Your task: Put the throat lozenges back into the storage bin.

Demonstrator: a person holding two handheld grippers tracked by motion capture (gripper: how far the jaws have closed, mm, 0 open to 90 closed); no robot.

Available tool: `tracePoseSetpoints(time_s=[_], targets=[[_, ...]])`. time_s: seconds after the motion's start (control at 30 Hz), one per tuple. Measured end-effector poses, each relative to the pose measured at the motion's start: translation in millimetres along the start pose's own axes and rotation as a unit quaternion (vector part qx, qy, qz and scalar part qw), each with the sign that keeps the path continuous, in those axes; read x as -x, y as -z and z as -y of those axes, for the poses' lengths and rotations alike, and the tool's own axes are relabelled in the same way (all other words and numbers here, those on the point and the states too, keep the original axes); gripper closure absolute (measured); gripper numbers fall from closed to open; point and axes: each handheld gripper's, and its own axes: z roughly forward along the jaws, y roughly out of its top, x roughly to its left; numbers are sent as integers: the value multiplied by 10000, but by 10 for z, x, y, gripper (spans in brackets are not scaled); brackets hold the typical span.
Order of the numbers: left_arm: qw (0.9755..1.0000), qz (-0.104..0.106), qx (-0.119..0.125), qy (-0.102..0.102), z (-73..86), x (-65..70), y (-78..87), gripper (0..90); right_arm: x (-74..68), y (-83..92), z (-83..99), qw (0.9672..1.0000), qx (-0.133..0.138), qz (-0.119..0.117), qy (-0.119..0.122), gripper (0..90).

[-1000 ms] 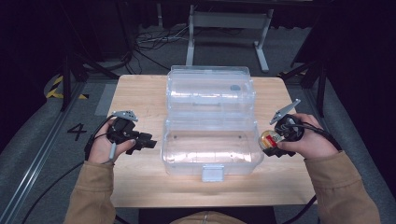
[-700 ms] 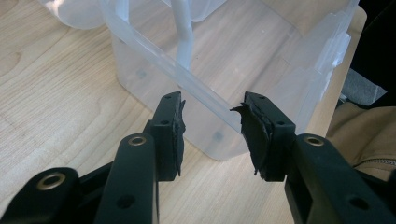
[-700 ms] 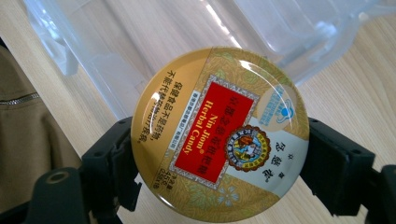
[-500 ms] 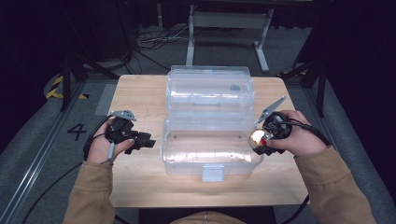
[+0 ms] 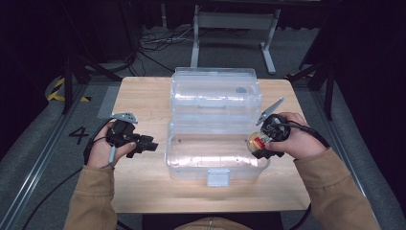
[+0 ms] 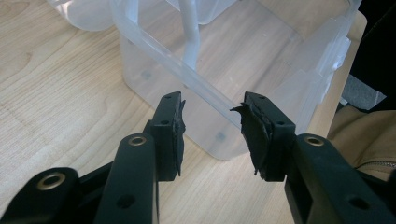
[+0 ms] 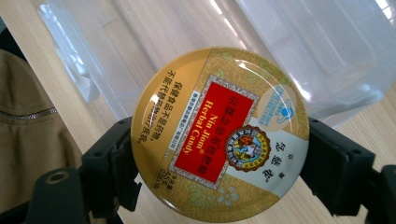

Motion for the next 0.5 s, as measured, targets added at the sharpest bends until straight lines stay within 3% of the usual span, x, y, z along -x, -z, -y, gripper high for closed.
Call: tracePoseSetpoints(time_s=[0.5], targets=[[10000,0,-4,36,3,-5,-13,593,-19,-245,-32,9998,-199,-59,-37,200]])
